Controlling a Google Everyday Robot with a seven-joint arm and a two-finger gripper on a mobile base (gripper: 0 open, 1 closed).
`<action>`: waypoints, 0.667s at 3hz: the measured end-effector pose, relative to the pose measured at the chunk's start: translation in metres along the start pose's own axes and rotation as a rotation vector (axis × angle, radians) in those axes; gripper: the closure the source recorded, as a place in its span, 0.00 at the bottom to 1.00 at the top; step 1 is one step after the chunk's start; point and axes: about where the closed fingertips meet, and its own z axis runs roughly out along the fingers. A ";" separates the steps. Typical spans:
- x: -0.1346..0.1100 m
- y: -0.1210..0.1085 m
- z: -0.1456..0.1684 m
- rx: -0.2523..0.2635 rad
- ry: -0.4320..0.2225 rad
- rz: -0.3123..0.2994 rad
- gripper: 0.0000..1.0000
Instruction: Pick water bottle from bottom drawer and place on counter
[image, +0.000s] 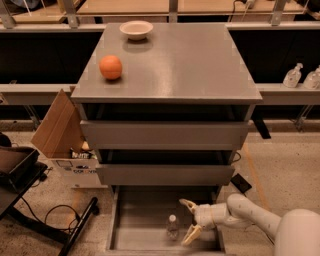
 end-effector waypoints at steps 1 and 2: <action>0.027 -0.023 0.031 -0.044 -0.009 0.005 0.00; 0.037 -0.034 0.052 -0.076 -0.018 0.013 0.00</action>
Offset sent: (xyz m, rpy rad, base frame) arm 0.0465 0.0420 -0.0795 0.0379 0.0578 0.0857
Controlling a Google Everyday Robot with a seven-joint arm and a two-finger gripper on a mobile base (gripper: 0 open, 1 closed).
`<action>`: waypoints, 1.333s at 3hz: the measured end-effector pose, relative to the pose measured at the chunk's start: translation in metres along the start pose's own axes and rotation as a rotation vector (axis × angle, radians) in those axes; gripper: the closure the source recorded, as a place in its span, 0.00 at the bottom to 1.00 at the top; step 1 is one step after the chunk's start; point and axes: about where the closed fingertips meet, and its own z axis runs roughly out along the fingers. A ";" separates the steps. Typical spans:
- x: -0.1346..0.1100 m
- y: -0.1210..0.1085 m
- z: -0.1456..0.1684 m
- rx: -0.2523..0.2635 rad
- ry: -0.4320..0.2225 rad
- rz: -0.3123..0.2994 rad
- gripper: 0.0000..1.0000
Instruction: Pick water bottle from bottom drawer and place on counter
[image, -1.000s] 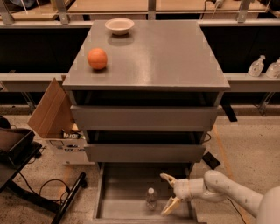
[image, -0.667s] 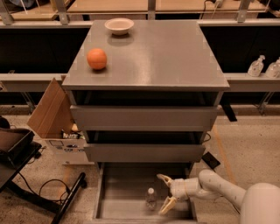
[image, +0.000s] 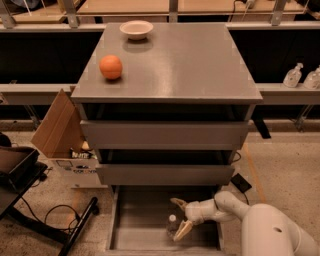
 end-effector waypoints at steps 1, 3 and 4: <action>0.003 0.009 0.023 -0.051 -0.050 0.011 0.18; 0.003 0.012 0.029 -0.062 -0.055 0.014 0.64; 0.003 0.013 0.032 -0.066 -0.057 0.016 0.89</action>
Offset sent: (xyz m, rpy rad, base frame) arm -0.0095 0.0197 -0.0095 0.0531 0.0275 0.0343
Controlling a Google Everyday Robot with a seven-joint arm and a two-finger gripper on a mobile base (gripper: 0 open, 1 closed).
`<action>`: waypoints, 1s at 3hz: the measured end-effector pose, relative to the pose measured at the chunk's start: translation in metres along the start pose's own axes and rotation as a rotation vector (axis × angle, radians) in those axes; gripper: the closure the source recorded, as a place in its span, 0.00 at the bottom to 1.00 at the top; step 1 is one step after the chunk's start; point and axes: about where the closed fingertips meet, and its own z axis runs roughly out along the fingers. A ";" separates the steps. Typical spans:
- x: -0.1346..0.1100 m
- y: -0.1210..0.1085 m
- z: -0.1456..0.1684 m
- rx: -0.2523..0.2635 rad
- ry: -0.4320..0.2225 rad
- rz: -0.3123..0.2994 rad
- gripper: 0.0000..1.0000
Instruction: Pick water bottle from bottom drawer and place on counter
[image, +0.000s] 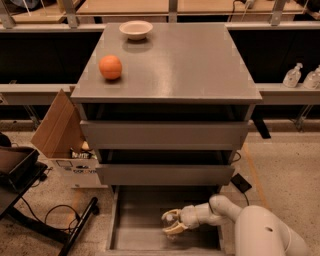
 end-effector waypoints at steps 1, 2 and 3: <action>-0.014 0.002 0.005 -0.017 0.000 -0.001 1.00; -0.063 0.001 0.005 0.000 0.010 0.008 1.00; -0.150 0.006 0.002 0.033 0.011 0.000 1.00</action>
Offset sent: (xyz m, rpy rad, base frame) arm -0.0140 0.0685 0.1507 -0.0268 0.0532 0.0504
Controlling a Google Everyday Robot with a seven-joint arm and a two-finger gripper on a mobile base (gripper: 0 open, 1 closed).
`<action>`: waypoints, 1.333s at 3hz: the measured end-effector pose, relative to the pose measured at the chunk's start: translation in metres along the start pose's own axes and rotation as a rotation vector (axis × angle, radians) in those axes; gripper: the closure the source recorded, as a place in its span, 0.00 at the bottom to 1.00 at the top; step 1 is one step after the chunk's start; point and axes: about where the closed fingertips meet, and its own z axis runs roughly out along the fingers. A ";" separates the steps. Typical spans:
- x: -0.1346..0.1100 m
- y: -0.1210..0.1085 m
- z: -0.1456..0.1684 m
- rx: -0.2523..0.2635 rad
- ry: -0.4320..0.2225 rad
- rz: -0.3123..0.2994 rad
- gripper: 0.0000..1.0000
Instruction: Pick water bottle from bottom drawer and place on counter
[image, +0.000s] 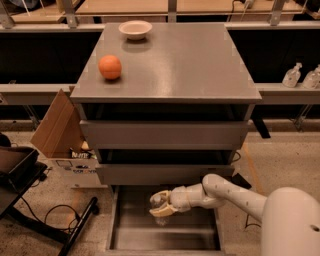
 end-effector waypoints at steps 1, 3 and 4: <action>-0.081 0.029 0.006 -0.018 0.015 0.001 1.00; -0.237 0.111 -0.045 -0.016 -0.029 0.011 1.00; -0.314 0.119 -0.079 0.062 -0.083 -0.026 1.00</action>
Offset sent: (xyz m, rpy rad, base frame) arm -0.0698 0.0492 0.2433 -0.0277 0.0554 0.0332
